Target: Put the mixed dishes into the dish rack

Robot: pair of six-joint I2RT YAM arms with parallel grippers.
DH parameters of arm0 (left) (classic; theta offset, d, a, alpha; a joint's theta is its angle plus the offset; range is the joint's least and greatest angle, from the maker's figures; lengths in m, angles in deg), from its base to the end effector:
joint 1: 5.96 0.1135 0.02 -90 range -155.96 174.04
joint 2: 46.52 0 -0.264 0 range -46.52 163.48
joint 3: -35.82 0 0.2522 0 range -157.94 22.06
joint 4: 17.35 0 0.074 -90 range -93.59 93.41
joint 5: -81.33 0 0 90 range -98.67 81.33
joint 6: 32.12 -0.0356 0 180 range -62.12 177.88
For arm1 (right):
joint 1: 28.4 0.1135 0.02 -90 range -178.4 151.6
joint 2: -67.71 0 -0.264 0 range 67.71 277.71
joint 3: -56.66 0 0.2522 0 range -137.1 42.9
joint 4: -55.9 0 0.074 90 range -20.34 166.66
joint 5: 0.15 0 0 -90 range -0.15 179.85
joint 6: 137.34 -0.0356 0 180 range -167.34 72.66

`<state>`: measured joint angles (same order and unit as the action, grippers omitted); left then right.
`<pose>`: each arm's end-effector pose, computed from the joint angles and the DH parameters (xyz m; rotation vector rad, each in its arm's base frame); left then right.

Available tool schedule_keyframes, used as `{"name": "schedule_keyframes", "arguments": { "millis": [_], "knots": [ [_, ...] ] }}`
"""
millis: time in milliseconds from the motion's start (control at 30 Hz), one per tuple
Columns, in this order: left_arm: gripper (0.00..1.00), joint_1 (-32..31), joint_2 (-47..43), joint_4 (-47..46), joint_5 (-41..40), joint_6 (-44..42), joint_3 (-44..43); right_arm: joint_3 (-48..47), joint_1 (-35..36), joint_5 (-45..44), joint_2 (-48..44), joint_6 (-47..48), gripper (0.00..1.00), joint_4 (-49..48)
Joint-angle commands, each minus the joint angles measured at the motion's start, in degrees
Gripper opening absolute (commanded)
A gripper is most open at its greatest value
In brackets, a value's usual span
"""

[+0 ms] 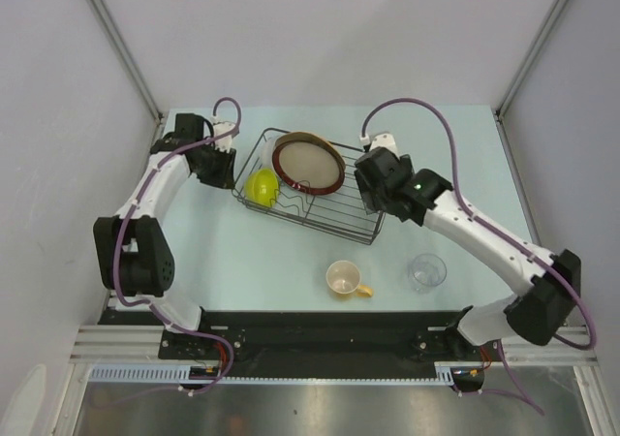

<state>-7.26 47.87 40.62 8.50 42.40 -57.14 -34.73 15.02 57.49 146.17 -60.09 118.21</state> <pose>0.3470 -0.0184 0.2775 0.4784 2.5187 -0.2973 0.2170 0.1791 0.3496 -0.3637 2.2442 -0.1848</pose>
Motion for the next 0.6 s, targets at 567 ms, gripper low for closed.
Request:
{"name": "schedule_keyframes", "arguments": {
  "millis": [567],
  "knots": [
    [0.34, 0.8, -0.5, -7.7, 0.1, -0.4, 7.3, 1.6, -15.7, 14.2, 14.8, -4.7, 0.42, -8.7]
  ]
}}
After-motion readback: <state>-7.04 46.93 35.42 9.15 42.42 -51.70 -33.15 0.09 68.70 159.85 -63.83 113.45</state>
